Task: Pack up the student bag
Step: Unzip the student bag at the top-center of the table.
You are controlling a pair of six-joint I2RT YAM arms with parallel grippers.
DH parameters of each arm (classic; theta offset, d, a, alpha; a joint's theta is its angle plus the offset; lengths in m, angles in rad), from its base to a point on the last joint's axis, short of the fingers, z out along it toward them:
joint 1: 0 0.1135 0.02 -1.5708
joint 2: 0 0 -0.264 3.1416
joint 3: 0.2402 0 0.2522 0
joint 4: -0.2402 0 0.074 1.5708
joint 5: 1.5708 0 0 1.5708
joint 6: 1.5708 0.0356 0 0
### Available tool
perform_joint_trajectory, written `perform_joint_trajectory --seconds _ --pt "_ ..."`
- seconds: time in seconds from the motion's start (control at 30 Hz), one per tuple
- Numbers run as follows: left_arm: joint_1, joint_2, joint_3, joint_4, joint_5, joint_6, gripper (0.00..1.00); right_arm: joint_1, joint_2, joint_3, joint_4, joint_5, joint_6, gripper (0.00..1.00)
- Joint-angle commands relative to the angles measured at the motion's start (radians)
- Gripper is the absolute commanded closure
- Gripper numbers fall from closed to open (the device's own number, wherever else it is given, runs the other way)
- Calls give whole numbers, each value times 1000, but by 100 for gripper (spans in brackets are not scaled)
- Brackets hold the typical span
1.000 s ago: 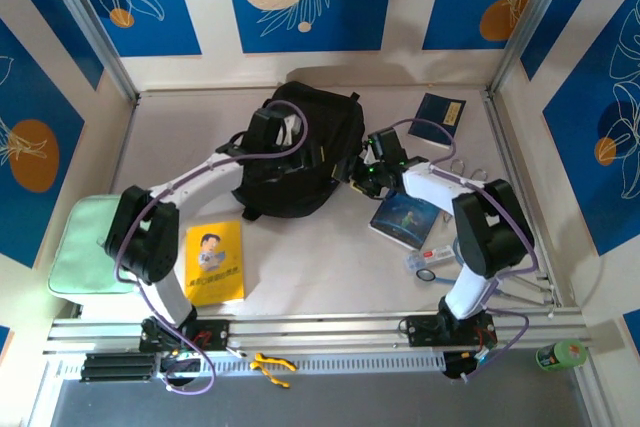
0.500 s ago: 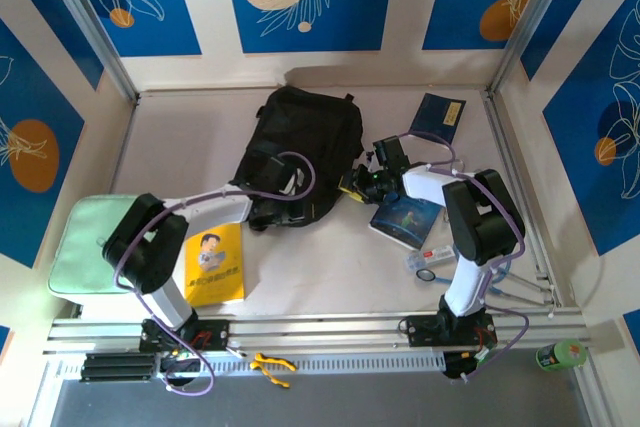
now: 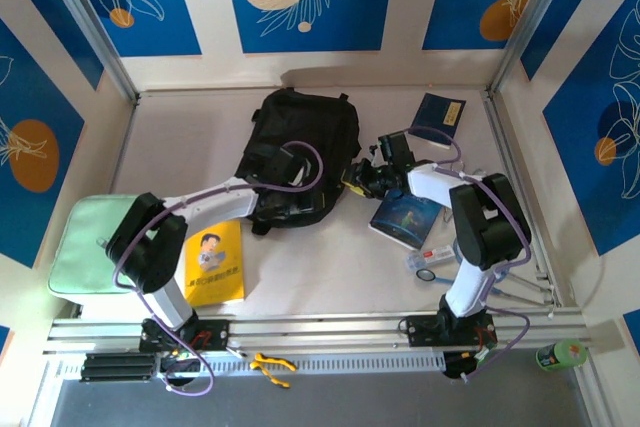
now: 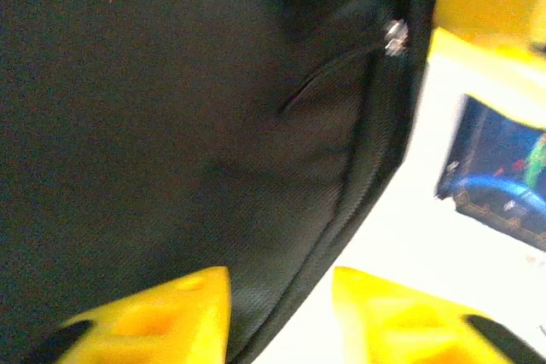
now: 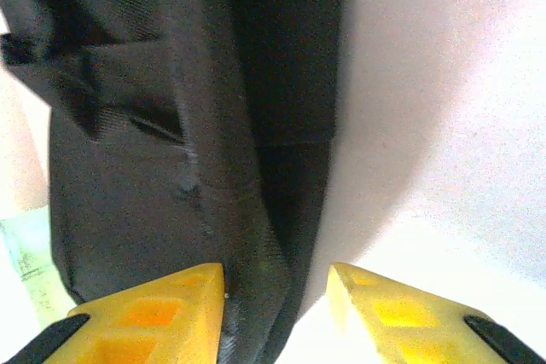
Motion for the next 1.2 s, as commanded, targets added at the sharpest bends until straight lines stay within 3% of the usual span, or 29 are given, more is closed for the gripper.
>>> perform_joint_trajectory --seconds 0.0,0.13,0.53,1.17 --pt "21 5 23 74 46 -99 55 1 -21 17 2 -30 -15 62" --pt "47 91 41 152 106 -175 51 12 13 -4 16 -36 2 63" --pt "68 226 122 213 108 -237 45 15 55 -32 15 -1 6 66" --pt "80 286 206 221 224 -169 65 9 58 -48 33 -4 39 68"
